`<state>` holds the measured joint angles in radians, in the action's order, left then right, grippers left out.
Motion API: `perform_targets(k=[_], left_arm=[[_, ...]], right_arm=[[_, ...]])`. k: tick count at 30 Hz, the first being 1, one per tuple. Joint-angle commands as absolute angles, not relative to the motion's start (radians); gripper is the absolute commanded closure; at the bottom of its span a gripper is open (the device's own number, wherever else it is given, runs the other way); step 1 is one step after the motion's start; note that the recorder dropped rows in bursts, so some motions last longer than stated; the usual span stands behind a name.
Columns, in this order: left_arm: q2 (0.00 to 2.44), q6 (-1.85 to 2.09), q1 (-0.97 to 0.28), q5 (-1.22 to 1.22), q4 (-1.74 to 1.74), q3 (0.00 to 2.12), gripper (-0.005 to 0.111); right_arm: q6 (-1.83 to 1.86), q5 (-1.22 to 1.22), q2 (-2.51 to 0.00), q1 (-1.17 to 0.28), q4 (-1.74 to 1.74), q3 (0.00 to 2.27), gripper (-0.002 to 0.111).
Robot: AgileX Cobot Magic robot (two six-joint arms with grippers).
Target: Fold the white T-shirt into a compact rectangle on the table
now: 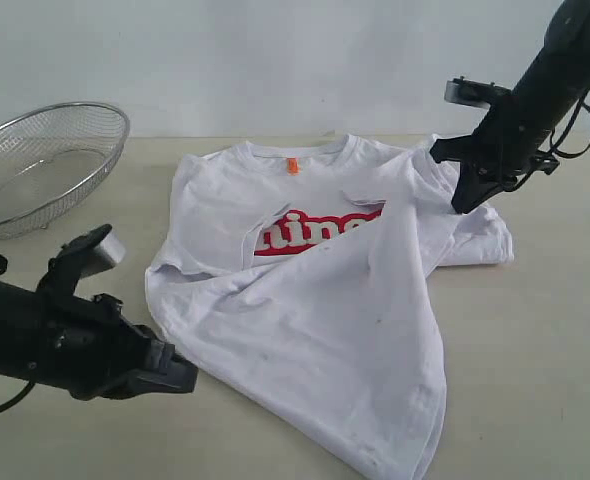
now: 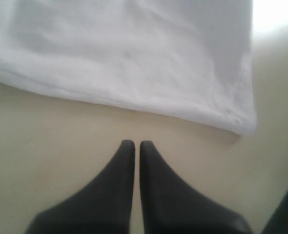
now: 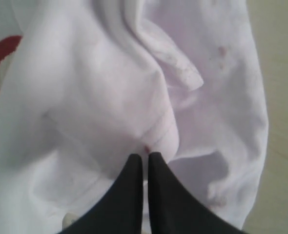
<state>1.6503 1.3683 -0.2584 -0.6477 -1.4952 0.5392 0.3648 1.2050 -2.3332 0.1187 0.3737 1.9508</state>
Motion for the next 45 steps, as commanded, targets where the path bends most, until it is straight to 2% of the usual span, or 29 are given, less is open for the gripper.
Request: perform_targets(k=[1, 3, 6, 9, 12, 18, 25, 31, 41, 43, 45], left_arm=[[1.702, 1.355, -0.265, -0.697, -1.507, 0.537, 0.099], [1.736, 1.350, -0.265, -0.712, -1.521, 0.537, 0.088], [1.785, 1.338, -0.265, -0.771, -1.576, 0.537, 0.063], [1.824, 1.338, -0.265, -0.800, -1.608, 0.548, 0.049], [1.851, 1.324, -0.265, -0.793, -1.632, 0.564, 0.052], [1.880, 1.324, -0.265, -0.772, -1.630, 0.618, 0.067], [1.880, 1.239, -0.265, -0.649, -1.463, 0.689, 0.066], [1.880, 1.017, -0.265, -0.591, -1.202, 0.736, 0.066], [1.922, 0.980, -0.265, -0.580, -1.168, 0.782, 0.066], [1.957, 0.980, -0.265, -0.580, -1.168, 0.791, 0.063], [1.994, 0.980, -0.265, -0.580, -1.170, 0.805, 0.054]], right_arm=[[0.395, 1.193, -2.314, 0.120, 0.370, 1.954, 0.108], [0.401, 1.193, -2.314, 0.120, 0.370, 1.954, 0.108], [0.412, 1.183, -2.314, 0.120, 0.370, 1.954, 0.108], [0.414, 1.164, -2.314, 0.120, 0.372, 1.954, 0.108], [0.422, 1.156, -2.314, 0.120, 0.386, 1.956, 0.108], [0.437, 1.147, -2.314, 0.120, 0.410, 1.956, 0.108], [0.453, 1.144, -2.314, 0.120, 0.412, 1.956, 0.108], [0.460, 1.134, -2.314, 0.120, 0.412, 1.956, 0.108], [0.460, 1.125, -2.314, 0.120, 0.414, 1.956, 0.108], [0.459, 1.129, -2.314, 0.120, 0.414, 1.956, 0.108], [0.459, 1.130, -2.314, 0.120, 0.416, 1.956, 0.108]])
